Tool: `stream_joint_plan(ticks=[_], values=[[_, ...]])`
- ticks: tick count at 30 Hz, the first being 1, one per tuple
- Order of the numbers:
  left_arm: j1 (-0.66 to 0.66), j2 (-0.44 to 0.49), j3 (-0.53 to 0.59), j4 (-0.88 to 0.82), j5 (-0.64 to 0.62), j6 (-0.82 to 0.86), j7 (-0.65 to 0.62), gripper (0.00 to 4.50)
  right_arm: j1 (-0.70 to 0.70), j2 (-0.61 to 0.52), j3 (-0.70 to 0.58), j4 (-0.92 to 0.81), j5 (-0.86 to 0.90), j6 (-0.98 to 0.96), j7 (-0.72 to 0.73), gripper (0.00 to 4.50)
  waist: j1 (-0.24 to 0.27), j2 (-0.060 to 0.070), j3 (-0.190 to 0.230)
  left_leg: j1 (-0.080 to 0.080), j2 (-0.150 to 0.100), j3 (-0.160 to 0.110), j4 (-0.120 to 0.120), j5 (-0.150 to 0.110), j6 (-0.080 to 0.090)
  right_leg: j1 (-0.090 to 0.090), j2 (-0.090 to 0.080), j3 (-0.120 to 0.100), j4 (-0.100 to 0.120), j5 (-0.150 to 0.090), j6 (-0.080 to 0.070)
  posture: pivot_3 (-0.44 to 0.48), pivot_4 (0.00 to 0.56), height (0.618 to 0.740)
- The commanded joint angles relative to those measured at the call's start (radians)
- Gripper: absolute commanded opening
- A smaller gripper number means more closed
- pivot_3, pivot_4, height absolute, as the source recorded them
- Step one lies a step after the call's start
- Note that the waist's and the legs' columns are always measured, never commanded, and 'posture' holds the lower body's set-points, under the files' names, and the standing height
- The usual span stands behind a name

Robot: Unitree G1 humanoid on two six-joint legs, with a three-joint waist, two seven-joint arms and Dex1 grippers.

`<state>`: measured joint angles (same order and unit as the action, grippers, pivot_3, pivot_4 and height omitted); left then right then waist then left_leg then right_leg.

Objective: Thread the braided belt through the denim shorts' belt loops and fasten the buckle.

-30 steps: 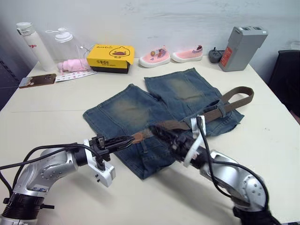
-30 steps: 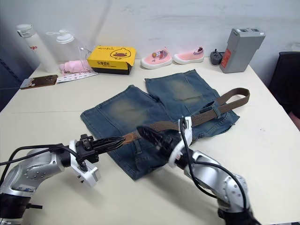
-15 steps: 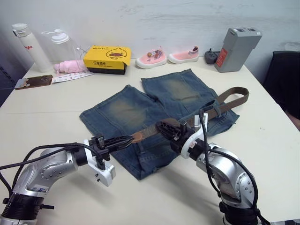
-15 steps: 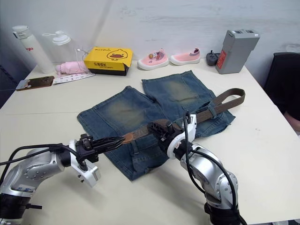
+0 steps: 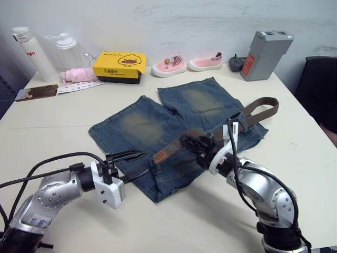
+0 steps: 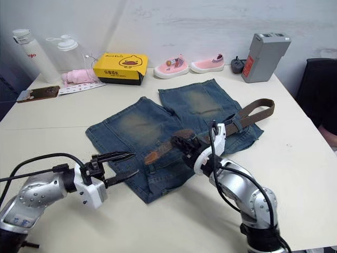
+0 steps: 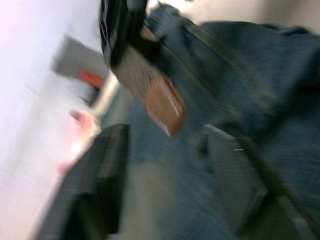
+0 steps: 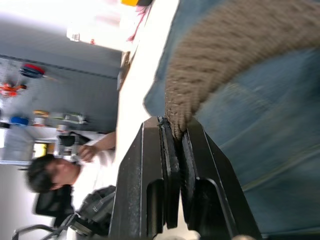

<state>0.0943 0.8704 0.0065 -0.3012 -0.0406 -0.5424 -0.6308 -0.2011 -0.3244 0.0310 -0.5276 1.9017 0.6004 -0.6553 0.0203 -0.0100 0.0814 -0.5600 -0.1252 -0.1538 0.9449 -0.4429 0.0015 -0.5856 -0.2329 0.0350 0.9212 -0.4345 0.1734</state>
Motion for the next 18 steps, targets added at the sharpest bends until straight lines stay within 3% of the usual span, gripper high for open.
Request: stream_joint_plan(ticks=[1,8,18], values=[[0.124,0.039,0.079,-0.056,-0.116,0.063,-0.071,3.80,0.029,-0.047,-0.031,0.033,-0.107,0.026,0.130,0.00,0.000,0.000,0.000,0.000,0.000,0.000,0.000,0.000,0.000,0.000,0.000,0.000,-0.001,0.000,0.000,0.000,0.150,0.618],[0.219,0.026,0.125,-0.100,-0.177,0.156,-0.124,3.80,0.040,-0.049,0.014,0.053,-0.281,0.049,0.221,0.00,0.009,0.000,0.000,-0.002,0.000,0.002,0.000,0.000,0.000,0.001,-0.002,0.000,-0.008,-0.003,-0.006,0.000,0.150,0.618],[0.218,-0.004,0.149,-0.115,-0.173,0.188,-0.159,3.80,0.007,0.036,0.089,0.070,-0.448,0.091,0.243,0.00,0.005,-0.003,-0.002,-0.003,0.001,0.004,0.000,0.000,0.000,0.001,-0.003,0.000,-0.006,-0.009,-0.018,0.000,0.150,0.618]])
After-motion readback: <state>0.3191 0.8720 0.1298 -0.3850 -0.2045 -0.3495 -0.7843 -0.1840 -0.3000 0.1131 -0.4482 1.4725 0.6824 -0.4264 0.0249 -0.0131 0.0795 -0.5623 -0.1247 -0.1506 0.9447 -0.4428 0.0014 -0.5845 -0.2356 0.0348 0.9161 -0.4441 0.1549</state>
